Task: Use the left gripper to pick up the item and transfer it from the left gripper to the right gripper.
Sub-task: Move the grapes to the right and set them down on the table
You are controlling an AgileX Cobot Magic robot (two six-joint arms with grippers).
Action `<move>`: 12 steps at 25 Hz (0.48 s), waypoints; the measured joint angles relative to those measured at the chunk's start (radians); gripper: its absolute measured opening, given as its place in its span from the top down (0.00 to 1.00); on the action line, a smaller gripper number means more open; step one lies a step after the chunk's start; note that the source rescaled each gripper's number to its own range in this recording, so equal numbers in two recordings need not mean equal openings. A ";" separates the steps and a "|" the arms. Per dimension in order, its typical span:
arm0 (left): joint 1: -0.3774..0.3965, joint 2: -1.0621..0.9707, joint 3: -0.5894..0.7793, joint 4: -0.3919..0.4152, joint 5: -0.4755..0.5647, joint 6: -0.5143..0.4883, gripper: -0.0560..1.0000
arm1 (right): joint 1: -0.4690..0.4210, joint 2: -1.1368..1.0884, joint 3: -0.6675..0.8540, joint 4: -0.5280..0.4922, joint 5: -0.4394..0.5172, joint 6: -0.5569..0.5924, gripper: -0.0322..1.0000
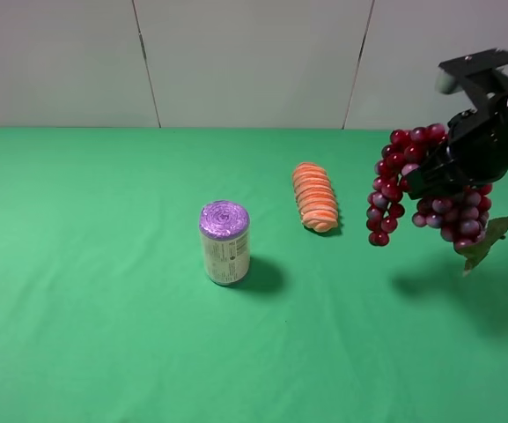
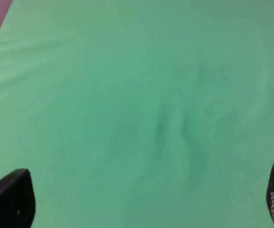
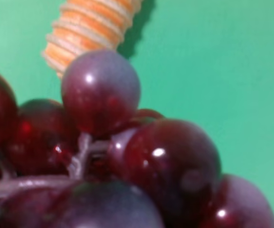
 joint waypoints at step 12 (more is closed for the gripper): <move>0.000 0.000 0.000 0.000 0.000 -0.001 0.03 | 0.000 0.192 0.000 -0.001 0.008 0.010 0.97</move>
